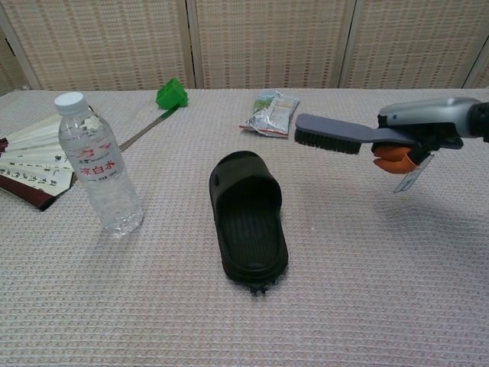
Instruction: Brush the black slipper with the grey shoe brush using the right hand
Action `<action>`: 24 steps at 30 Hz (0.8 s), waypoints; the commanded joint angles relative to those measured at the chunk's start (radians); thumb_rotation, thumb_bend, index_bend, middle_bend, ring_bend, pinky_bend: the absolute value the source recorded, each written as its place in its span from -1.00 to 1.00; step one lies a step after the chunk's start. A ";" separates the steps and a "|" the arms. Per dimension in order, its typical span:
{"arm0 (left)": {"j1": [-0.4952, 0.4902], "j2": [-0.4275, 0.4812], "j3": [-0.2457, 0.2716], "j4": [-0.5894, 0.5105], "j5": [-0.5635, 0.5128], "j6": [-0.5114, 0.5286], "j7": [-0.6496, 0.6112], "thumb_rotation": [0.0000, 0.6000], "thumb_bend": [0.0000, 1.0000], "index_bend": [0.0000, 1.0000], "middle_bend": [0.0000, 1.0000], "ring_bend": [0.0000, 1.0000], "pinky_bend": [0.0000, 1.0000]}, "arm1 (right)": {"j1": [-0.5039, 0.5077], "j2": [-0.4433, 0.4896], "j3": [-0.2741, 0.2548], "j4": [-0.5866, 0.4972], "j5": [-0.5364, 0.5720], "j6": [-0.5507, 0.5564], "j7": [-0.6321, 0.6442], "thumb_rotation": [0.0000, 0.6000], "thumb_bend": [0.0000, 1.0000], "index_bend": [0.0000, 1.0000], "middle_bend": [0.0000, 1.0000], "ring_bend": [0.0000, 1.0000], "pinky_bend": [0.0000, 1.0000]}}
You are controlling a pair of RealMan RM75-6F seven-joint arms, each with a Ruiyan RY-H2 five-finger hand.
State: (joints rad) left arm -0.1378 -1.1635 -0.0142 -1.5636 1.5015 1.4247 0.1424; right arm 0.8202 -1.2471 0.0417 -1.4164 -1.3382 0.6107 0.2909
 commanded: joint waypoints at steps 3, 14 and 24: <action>-0.002 -0.002 0.003 -0.003 0.005 -0.004 0.006 1.00 0.01 -1.00 -1.00 -1.00 -0.82 | -0.077 -0.007 -0.086 0.062 -0.048 0.038 -0.056 1.00 0.17 1.00 1.00 0.96 1.00; -0.004 -0.006 0.003 -0.006 0.003 -0.009 0.012 1.00 0.01 -1.00 -1.00 -1.00 -0.82 | -0.156 -0.133 -0.103 0.241 -0.073 0.141 -0.145 1.00 0.07 0.60 0.70 0.53 0.87; -0.005 -0.005 0.006 -0.005 -0.003 -0.018 0.010 1.00 0.01 -1.00 -1.00 -1.00 -0.82 | -0.133 -0.051 -0.108 0.154 0.045 0.027 -0.373 1.00 -0.75 -0.85 -0.55 -0.44 0.11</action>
State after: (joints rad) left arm -0.1425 -1.1689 -0.0090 -1.5680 1.4993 1.4069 0.1528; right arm 0.6754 -1.3396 -0.0616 -1.2175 -1.3582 0.6922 0.0262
